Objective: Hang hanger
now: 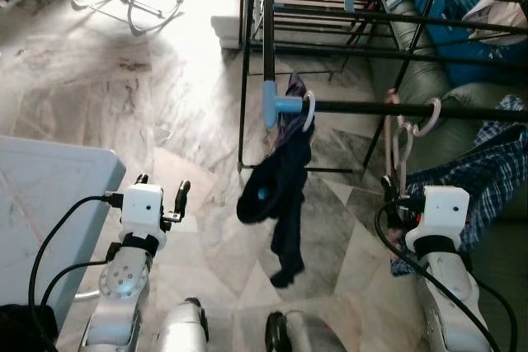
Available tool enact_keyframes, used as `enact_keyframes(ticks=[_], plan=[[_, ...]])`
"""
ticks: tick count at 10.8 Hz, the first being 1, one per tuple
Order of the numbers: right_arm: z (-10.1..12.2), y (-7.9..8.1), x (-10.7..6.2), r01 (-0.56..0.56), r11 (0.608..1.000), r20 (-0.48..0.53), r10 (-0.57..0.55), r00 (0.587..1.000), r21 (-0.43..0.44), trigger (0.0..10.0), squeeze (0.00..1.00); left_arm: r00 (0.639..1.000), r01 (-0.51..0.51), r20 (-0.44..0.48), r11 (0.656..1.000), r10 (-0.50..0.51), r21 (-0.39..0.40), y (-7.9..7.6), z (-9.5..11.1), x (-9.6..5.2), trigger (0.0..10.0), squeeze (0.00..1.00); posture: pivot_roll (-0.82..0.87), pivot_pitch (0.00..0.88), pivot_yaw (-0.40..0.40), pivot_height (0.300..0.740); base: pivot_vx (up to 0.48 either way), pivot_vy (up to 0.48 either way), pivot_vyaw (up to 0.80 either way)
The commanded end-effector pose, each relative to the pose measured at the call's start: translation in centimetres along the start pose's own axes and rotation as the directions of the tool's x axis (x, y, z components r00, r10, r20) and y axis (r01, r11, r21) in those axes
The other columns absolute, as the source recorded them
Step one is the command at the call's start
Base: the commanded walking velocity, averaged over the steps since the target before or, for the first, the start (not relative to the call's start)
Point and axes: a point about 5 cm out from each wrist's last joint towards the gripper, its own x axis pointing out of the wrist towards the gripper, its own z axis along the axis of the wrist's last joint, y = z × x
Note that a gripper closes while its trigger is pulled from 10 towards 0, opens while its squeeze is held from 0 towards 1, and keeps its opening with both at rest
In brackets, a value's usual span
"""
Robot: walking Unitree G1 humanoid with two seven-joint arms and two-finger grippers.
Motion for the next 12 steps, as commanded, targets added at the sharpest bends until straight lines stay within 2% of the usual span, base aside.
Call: enact_keyframes(ticks=[1, 12], plan=[[-0.26, -0.27, -0.16, 0.008, 1.000, -0.006, -0.008, 1.000, -0.010, 10.0, 1.00, 1.000, 0.010, -0.001, 1.000, -0.010, 0.006, -0.16, 0.10, -0.06, 10.0, 0.00, 0.03, 0.152, -0.074, 0.740, -0.270, 0.000, 0.00], [-0.62, 0.68, 0.41, 0.009, 1.000, -0.010, -0.009, 1.000, 0.009, 10.0, 1.00, 0.999, 0.032, 0.005, 0.999, -0.032, 0.010, -0.32, 0.39, 0.32, 10.0, 0.00, 0.05, 0.147, -0.051, 0.740, -0.265, 0.000, 0.00]])
